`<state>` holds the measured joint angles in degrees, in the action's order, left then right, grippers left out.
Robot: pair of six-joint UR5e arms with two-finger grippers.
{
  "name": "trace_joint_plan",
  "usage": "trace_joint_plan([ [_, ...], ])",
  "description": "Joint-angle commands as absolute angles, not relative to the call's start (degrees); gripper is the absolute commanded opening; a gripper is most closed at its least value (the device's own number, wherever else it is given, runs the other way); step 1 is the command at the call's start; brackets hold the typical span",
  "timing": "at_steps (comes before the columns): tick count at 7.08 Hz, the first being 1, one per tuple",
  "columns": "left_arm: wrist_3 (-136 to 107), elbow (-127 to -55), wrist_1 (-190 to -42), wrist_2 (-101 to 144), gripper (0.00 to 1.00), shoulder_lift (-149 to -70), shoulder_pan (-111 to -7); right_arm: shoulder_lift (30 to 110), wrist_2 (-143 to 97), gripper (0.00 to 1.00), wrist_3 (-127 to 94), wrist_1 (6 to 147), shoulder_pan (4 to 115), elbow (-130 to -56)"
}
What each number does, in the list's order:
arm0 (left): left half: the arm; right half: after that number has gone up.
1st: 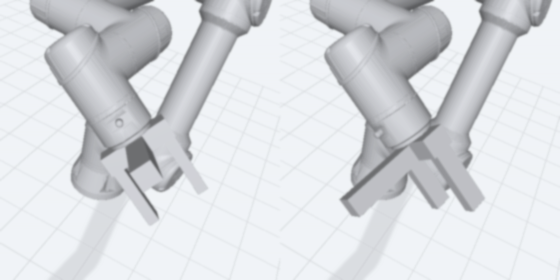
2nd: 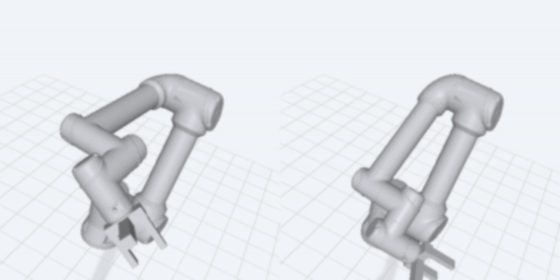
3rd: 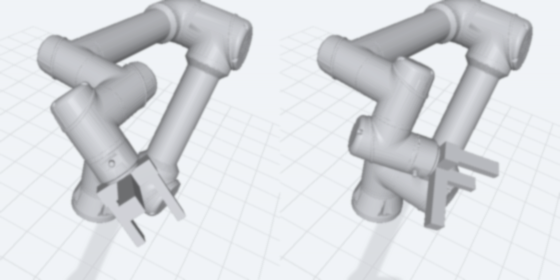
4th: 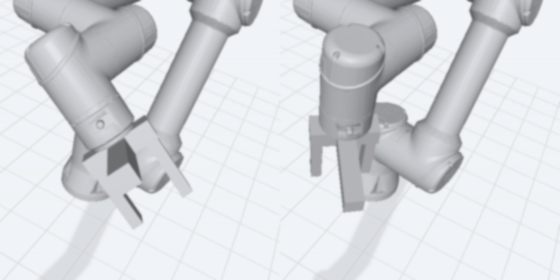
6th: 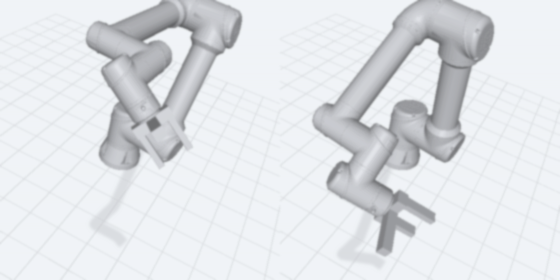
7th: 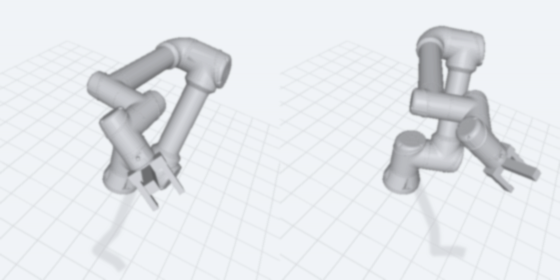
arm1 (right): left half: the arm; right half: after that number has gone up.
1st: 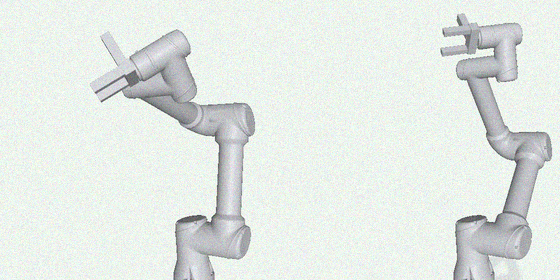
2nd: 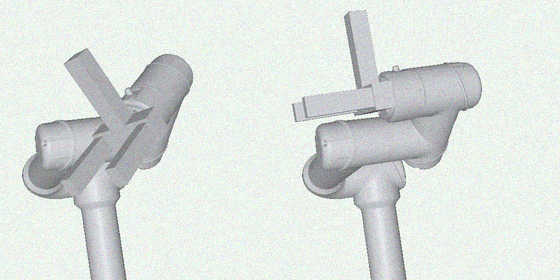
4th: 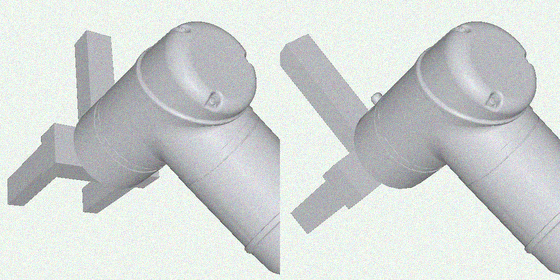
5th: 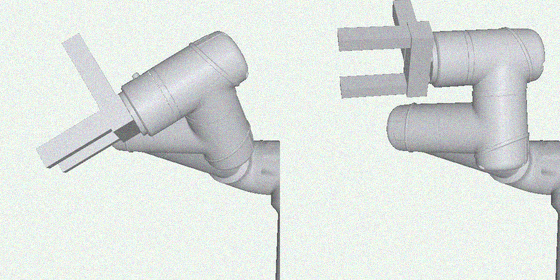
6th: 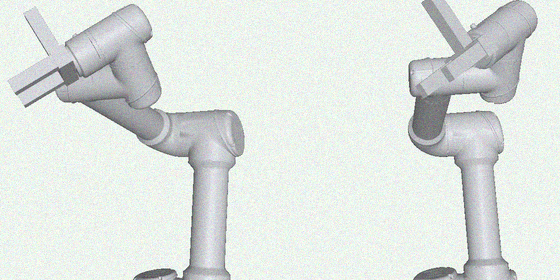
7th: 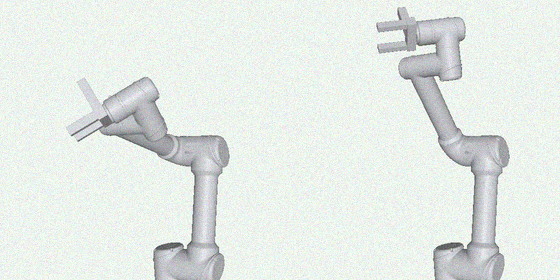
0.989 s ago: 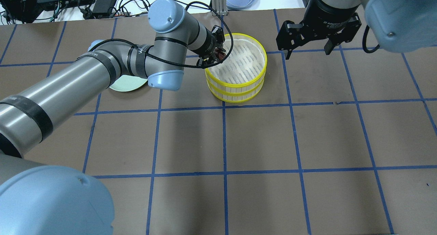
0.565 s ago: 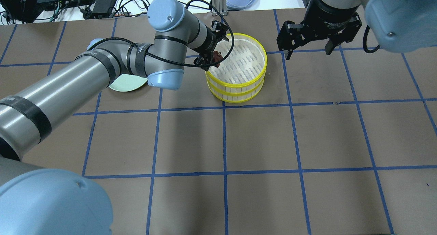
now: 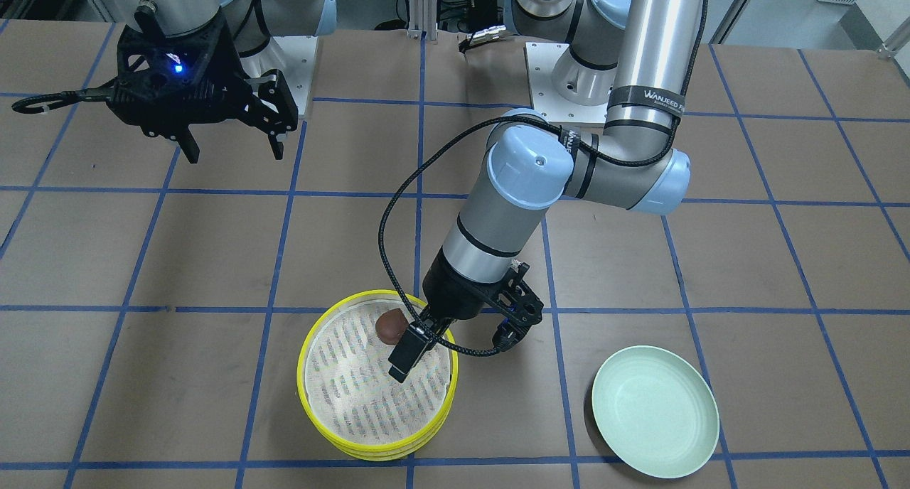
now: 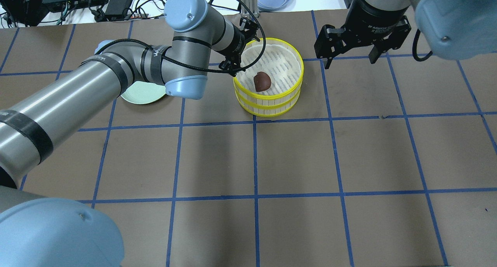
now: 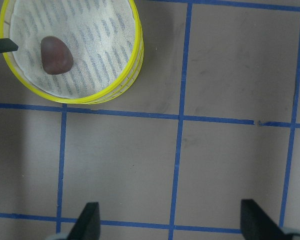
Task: Stack buns with steamer
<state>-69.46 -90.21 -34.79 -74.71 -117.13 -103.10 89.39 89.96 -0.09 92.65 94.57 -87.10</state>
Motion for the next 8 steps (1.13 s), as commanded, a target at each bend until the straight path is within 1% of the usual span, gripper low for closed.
trace_joint_plan([
  [1, -53.29, -89.65, -36.72, -74.88, 1.00, -114.45, -98.65, 89.38, 89.83, 1.00, -0.09, 92.90, 94.57, -87.10],
  [3, -21.71, -88.68, -47.33, -75.32, 1.00, -109.97, -91.61, 89.38, 89.74, 1.00, -0.09, 92.81, 94.57, -87.10],
  [4, -12.83, -88.68, -55.46, -79.06, 1.00, -107.43, -88.71, 89.38, 89.65, 1.00, -0.09, 92.90, 94.57, -87.10],
  [5, -8.48, -88.68, -63.38, -83.10, 1.00, -104.62, -86.68, 89.47, 89.65, 1.00, -0.09, 92.81, 94.57, -87.10],
  [7, -0.22, -88.42, -77.71, -95.05, 1.00, -99.08, -86.22, 89.38, 89.56, 1.00, -0.09, 93.42, 94.57, -87.10],
  [8, 0.78, -87.55, -82.05, -94.14, 1.00, -96.18, -86.31, 89.38, 89.56, 1.00, -0.09, 93.34, 94.57, -87.10],
])
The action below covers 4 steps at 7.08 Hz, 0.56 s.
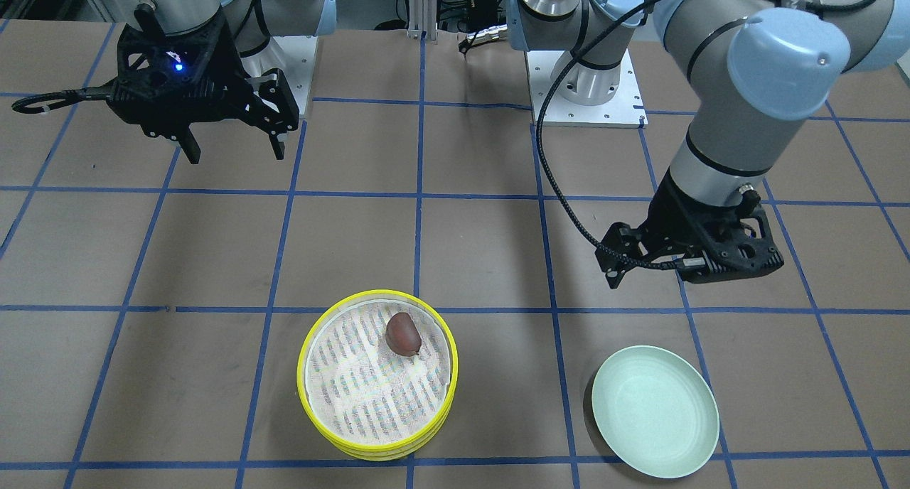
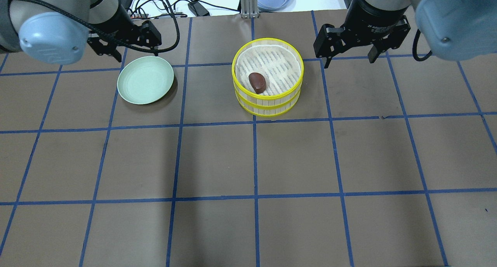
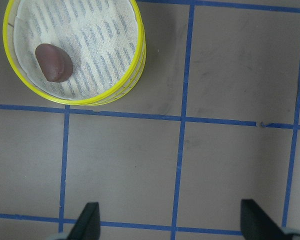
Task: Stack buns with steamer
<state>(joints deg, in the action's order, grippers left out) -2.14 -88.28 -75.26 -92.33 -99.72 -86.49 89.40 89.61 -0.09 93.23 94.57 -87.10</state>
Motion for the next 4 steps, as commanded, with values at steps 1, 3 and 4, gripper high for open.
trace_joint_plan([
  [1, 0.88, -87.45, -83.83, -89.52, 1.00, -93.46, -86.48, 89.38, 89.56, 1.00, -0.09, 93.43, 94.57, -87.10],
  [3, 0.88, -87.54, -85.85, -82.45, 1.00, -89.40, -86.40, 89.47, 89.65, 1.00, -0.26, 93.34, 94.57, -87.10],
  [4, 0.88, -88.41, -86.13, -82.53, 1.00, -89.38, -86.66, 89.47, 89.56, 1.00, -0.26, 93.43, 94.57, -87.10],
])
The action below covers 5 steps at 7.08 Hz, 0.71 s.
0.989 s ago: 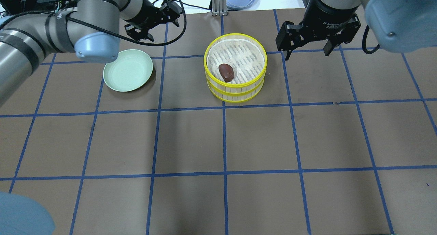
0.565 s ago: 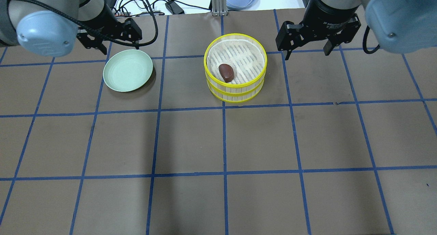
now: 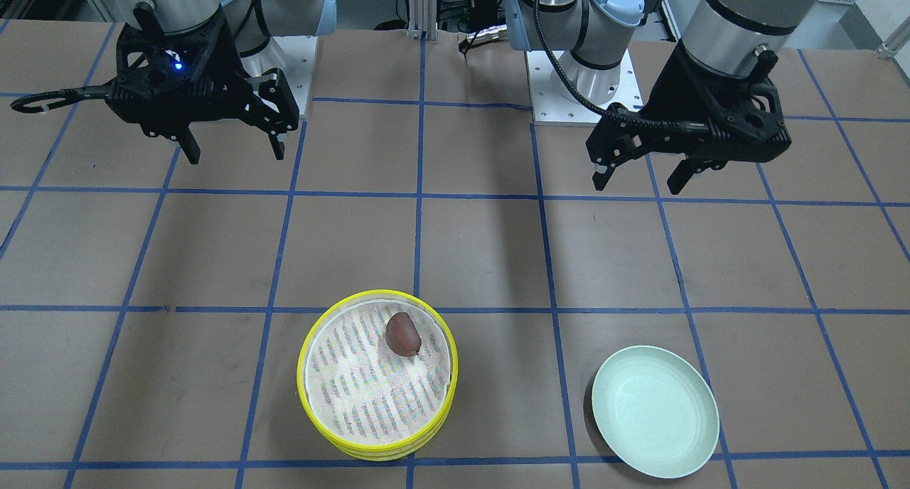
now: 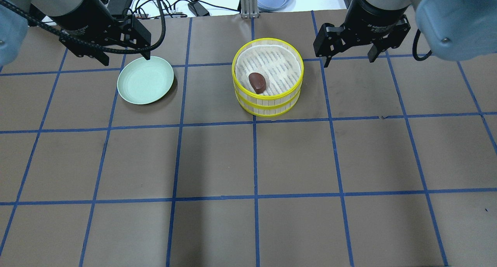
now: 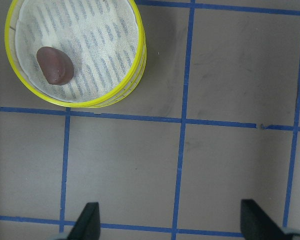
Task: Stack buns with steamer
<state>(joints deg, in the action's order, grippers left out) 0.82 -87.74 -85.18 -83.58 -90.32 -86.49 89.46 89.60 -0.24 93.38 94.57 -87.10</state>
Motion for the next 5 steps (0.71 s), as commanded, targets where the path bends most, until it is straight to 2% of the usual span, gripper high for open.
trace_joint_plan([
  [1, 0.88, -88.77, -87.35, -82.79, 1.00, -89.12, -86.66, 89.39, 89.56, 1.00, -0.35, 93.43, 94.57, -87.10],
  [5, 1.75, -89.03, -88.77, -84.64, 1.00, -89.12, -86.66, 89.38, 89.56, 1.00, -0.26, 93.60, 94.57, -87.10],
])
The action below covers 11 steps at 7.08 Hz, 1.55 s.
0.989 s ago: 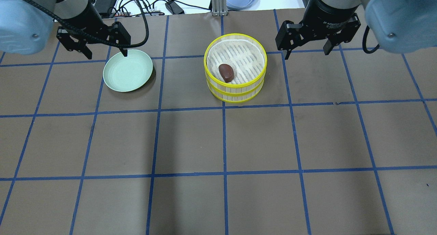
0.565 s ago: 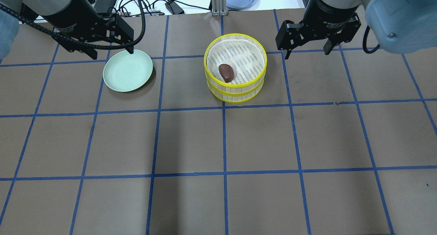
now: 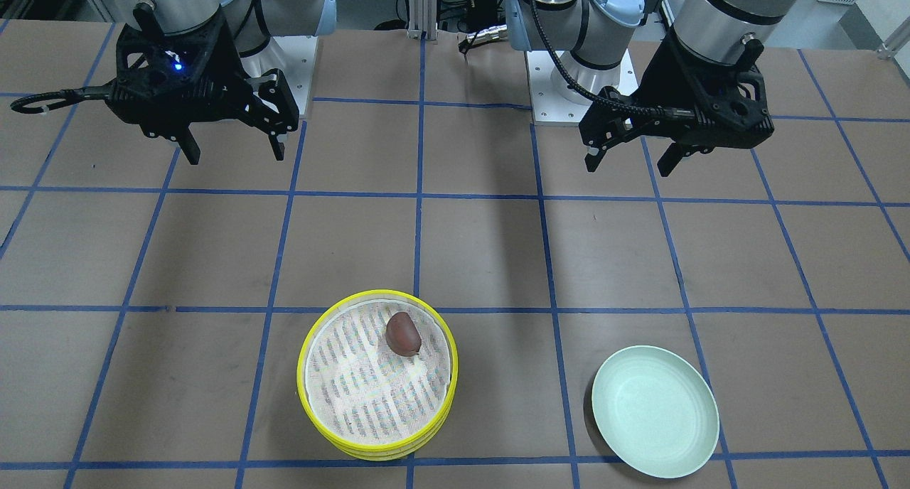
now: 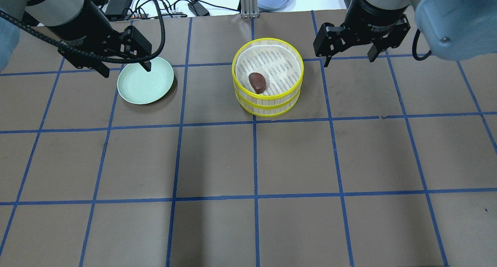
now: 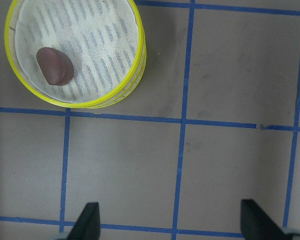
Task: Stack buns with steamer
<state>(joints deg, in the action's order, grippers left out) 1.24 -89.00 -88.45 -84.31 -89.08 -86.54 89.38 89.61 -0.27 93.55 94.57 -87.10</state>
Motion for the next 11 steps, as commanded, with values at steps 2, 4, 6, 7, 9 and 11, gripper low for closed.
trace_joint_plan([
  [2, 1.76, -89.56, -88.77, -84.81, 1.00, -89.12, -86.66, 89.38, 89.56, 1.00, -0.18, 93.69, 94.57, -87.10],
  [4, 1.76, -89.82, -88.68, -84.99, 1.00, -89.12, -86.57, 89.30, 89.65, 1.00, -0.18, 93.69, 94.57, -87.10],
  [6, 1.76, -90.00, -88.60, -84.99, 1.00, -89.03, -86.57, 89.30, 89.56, 1.00, -0.26, 93.69, 94.57, -87.10],
  [7, 1.67, -90.00, -88.33, -84.90, 1.00, -89.03, -86.66, 89.30, 89.65, 1.00, -0.18, 93.60, 94.48, -87.10],
  [9, 1.76, -90.09, -88.33, -84.90, 1.00, -89.03, -86.66, 89.30, 89.56, 1.00, -0.18, 93.69, 94.57, -87.10],
  [11, 1.76, -90.09, -88.50, -84.81, 1.00, -89.21, -86.66, 89.30, 89.56, 1.00, -0.18, 93.69, 94.57, -87.10],
])
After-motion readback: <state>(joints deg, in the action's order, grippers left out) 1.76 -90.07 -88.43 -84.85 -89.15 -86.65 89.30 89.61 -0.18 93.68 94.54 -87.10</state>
